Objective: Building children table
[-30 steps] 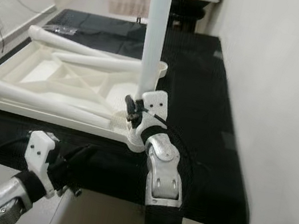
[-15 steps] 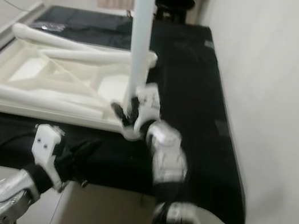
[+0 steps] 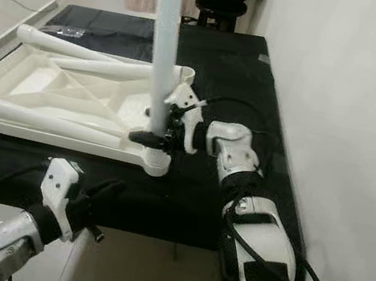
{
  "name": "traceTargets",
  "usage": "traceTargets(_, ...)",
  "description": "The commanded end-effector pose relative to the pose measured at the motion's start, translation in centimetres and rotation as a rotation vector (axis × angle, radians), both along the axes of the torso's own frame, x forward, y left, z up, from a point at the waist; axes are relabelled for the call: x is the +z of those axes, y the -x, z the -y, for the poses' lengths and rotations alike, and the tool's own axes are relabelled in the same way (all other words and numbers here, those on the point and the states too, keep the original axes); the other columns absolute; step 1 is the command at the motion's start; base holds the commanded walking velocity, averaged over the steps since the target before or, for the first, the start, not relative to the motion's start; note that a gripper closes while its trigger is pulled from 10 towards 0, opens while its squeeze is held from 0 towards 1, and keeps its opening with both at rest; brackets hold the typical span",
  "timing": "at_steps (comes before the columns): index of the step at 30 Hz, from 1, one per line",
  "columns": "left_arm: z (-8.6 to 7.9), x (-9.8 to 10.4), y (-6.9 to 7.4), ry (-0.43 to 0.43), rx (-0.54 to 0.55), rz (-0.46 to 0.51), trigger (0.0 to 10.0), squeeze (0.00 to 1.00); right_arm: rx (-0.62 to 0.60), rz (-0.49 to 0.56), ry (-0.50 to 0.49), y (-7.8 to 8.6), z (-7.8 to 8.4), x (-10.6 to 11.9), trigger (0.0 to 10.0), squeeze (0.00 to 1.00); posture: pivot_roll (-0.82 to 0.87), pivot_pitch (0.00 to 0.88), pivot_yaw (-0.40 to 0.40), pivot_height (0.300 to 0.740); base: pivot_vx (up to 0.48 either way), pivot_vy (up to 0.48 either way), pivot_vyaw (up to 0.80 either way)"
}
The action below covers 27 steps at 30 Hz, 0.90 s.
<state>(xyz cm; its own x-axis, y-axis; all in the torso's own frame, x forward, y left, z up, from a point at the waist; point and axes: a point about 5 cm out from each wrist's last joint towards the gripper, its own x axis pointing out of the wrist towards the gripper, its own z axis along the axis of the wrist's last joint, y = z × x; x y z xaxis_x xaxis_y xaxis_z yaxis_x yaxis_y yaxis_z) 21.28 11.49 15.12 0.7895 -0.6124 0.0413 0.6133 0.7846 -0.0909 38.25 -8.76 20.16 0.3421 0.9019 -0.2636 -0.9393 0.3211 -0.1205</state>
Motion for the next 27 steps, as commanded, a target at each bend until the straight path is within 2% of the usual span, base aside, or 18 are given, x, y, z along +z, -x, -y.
traceTargets(1,0.9,0.0,1.3,0.002,-0.051,-0.025,10.0,0.0,-0.045,-0.018,0.004,-0.2,-0.3,-0.8,1.7,0.0,0.01,0.042,-0.069,0.74,0.0,0.0,0.0)
traceTargets(3,0.9,0.0,1.3,0.002,-0.051,-0.025,10.0,0.0,-0.045,-0.018,0.004,-0.2,-0.3,-0.8,1.7,0.0,0.01,0.042,-0.069,0.74,0.0,0.0,0.0)
traceTargets(4,1.3,0.0,1.5,-0.003,-0.059,-0.027,10.0,0.0,-0.061,-0.03,-0.003,-0.2,0.4,-1.2,0.0,0.0,0.02,0.032,-0.063,0.74,0.0,0.0,0.0)
traceTargets(6,1.9,-0.2,1.4,0.001,-0.066,-0.032,10.0,0.0,-0.06,-0.047,-0.017,-0.1,1.7,-1.5,0.0,0.0,0.01,0.029,-0.055,0.74,0.0,0.0,0.0)
traceTargets(12,2.6,-0.3,1.0,0.029,-0.066,-0.041,10.0,0.0,-0.067,-0.051,-0.033,0.2,2.9,-2.4,0.0,0.0,0.01,0.048,-0.008,0.74,0.0,0.0,0.0)
traceTargets(13,3.1,-0.4,1.0,0.055,-0.065,-0.058,10.0,0.0,-0.128,-0.033,-0.003,0.3,4.1,-3.3,0.0,0.0,-0.02,0.051,0.017,0.74,0.0,0.0,0.0)
traceTargets(15,3.4,-0.8,1.1,0.045,-0.068,-0.07,10.0,0.0,-0.222,-0.021,0.009,0.2,5.0,-3.8,0.0,0.0,-0.01,0.054,0.003,0.74,0.0,0.0,0.0)
traceTargets(16,3.4,-0.8,1.1,0.045,-0.068,-0.07,10.0,0.0,-0.222,-0.021,0.009,0.2,5.0,-3.8,0.0,0.0,-0.01,0.054,0.003,0.74,0.0,0.0,0.0)
traceTargets(17,3.5,-1.1,1.2,0.035,-0.069,-0.078,10.0,0.0,-0.287,-0.013,0.016,0.1,5.7,-4.1,0.0,0.0,-0.01,0.054,0.003,0.74,0.0,0.0,0.0)
traceTargets(18,3.6,-1.5,1.6,0.023,-0.077,-0.093,10.0,0.0,-0.465,0.015,0.011,-0.3,6.3,-4.5,0.0,0.0,0.0,0.051,-0.008,0.74,0.0,0.0,0.0)
traceTargets(19,3.4,-1.9,2.0,0.013,-0.072,-0.109,10.0,0.0,-0.823,0.029,-0.061,-0.3,7.7,-5.2,0.0,0.0,-0.02,0.051,0.012,0.74,0.0,0.0,0.0)
traceTargets(20,3.4,-1.9,2.0,0.013,-0.072,-0.109,10.0,0.0,-0.823,0.029,-0.061,-0.3,7.7,-5.2,0.0,0.0,-0.02,0.051,0.012,0.74,0.0,0.0,0.0)
traceTargets(21,3.2,-2.1,2.2,0.022,-0.062,-0.125,10.0,0.0,-1.062,-0.003,-0.106,1.5,8.5,-6.5,0.0,0.0,-0.02,0.051,0.016,0.74,0.0,0.0,0.0)
traceTargets(22,3.0,-2.2,2.3,0.029,-0.054,-0.136,10.0,0.0,-1.233,-0.035,-0.123,3.3,9.7,-7.4,0.0,0.0,-0.02,0.051,0.016,0.74,0.0,0.0,0.0)
traceTargets(24,3.0,-2.2,2.3,0.029,-0.054,-0.136,10.0,0.0,-1.233,-0.035,-0.123,3.3,9.7,-7.4,0.0,0.0,-0.02,0.051,0.016,0.74,0.0,0.0,0.0)
traceTargets(25,3.1,-2.2,2.3,0.032,-0.053,-0.143,10.0,0.0,-1.271,-0.067,-0.103,5.6,10.0,-8.5,0.0,0.0,-0.07,0.064,0.062,0.74,0.0,0.0,0.0)
traceTargets(26,3.1,-2.2,2.3,0.032,-0.053,-0.143,10.0,0.0,-1.271,-0.067,-0.103,5.6,10.0,-8.5,0.0,0.0,-0.07,0.064,0.062,0.74,0.0,0.0,0.0)
traceTargets(27,3.6,-2.1,2.0,0.042,-0.077,-0.141,10.0,0.0,-1.279,-0.061,-0.091,6.6,10.4,-8.9,0.0,0.0,-0.09,0.064,0.061,0.74,0.0,0.0,0.0)
